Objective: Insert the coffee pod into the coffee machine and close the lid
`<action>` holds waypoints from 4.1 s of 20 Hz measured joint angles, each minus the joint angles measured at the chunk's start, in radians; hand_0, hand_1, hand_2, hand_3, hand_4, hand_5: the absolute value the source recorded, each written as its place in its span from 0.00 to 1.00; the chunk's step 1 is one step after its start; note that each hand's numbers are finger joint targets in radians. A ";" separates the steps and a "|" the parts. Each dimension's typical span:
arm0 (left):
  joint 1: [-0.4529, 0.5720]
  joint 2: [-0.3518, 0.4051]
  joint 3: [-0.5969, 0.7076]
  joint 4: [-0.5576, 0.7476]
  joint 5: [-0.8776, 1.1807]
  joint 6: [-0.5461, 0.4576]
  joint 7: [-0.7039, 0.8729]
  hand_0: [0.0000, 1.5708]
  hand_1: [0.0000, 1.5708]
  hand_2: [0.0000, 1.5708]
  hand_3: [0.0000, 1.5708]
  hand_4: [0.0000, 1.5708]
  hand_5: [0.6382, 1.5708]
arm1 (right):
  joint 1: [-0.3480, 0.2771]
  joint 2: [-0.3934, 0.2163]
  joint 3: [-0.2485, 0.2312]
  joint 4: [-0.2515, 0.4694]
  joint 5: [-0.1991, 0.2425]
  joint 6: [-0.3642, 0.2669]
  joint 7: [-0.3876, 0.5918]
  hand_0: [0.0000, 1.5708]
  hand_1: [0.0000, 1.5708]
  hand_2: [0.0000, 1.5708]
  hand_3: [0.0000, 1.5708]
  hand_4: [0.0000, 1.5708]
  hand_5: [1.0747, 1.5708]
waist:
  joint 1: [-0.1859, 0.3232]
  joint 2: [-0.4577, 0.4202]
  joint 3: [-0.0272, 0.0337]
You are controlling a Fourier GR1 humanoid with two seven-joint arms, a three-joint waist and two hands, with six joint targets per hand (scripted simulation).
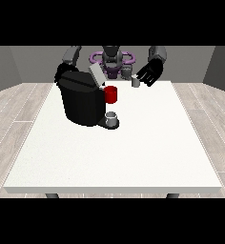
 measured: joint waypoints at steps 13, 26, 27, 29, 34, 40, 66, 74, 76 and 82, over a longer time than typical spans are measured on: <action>-0.202 0.056 0.077 0.029 0.008 -0.007 0.075 0.80 0.80 0.84 0.80 0.33 1.00 | -0.078 0.008 0.036 -0.076 0.026 -0.034 0.044 0.00 0.00 0.00 0.00 0.34 1.00 | -0.090 0.092 0.0000; -0.285 0.073 0.088 0.073 -0.012 -0.011 0.092 0.82 0.82 0.84 0.78 0.32 1.00 | -0.101 -0.001 0.037 -0.132 0.032 -0.047 0.081 0.00 0.00 0.00 0.00 0.34 1.00 | -0.140 0.141 0.0001; -0.290 0.075 0.088 0.076 -0.015 -0.011 0.093 0.83 0.83 0.84 0.78 0.32 1.00 | -0.102 -0.007 0.032 -0.132 0.028 -0.041 0.078 0.00 0.00 0.00 0.00 0.34 1.00 | -0.142 0.147 0.0000; -0.291 0.077 0.087 0.082 -0.020 -0.009 0.088 0.84 0.84 0.85 0.78 0.32 1.00 | -0.097 -0.004 0.038 -0.140 0.031 -0.042 0.076 0.00 0.00 0.00 0.00 0.32 1.00 | -0.144 0.155 0.0001; -0.304 0.050 0.080 0.086 -0.026 -0.011 0.103 0.77 0.77 0.80 0.76 0.32 1.00 | -0.085 -0.006 0.030 -0.139 0.022 -0.037 0.076 0.00 0.00 0.00 0.00 0.33 1.00 | -0.144 0.146 0.0002; -0.299 0.042 0.072 0.089 -0.035 -0.015 0.080 0.76 0.76 0.81 0.76 0.32 1.00 | -0.073 -0.002 0.027 -0.141 0.018 -0.046 0.061 0.00 0.00 0.00 0.00 0.32 1.00 | -0.129 0.149 0.0001; -0.301 0.030 0.070 0.092 -0.069 -0.016 0.088 0.67 0.67 0.71 0.60 0.25 1.00 | -0.071 -0.024 -0.006 -0.120 -0.003 -0.032 0.032 0.00 0.00 0.00 0.00 0.28 1.00 | -0.118 0.168 0.0014; -0.317 0.042 0.066 0.098 -0.084 -0.023 0.076 0.65 0.65 0.69 0.58 0.23 1.00 | -0.079 -0.015 0.001 -0.119 0.006 -0.043 0.022 0.00 0.00 0.00 0.00 0.28 1.00 | -0.117 0.177 0.0008; -0.320 0.056 0.069 0.100 -0.086 -0.023 0.050 0.36 0.36 0.52 0.41 0.15 1.00 | -0.086 -0.011 0.008 -0.137 0.012 -0.053 0.033 0.00 0.00 0.00 0.00 0.26 1.00 | -0.122 0.189 0.0022; -0.322 0.046 0.022 0.096 -0.129 -0.053 0.055 0.00 0.00 0.00 0.00 0.00 1.00 | -0.096 -0.008 0.003 -0.110 0.016 -0.066 0.038 0.00 0.00 0.00 0.00 0.22 1.00 | -0.110 0.175 0.0024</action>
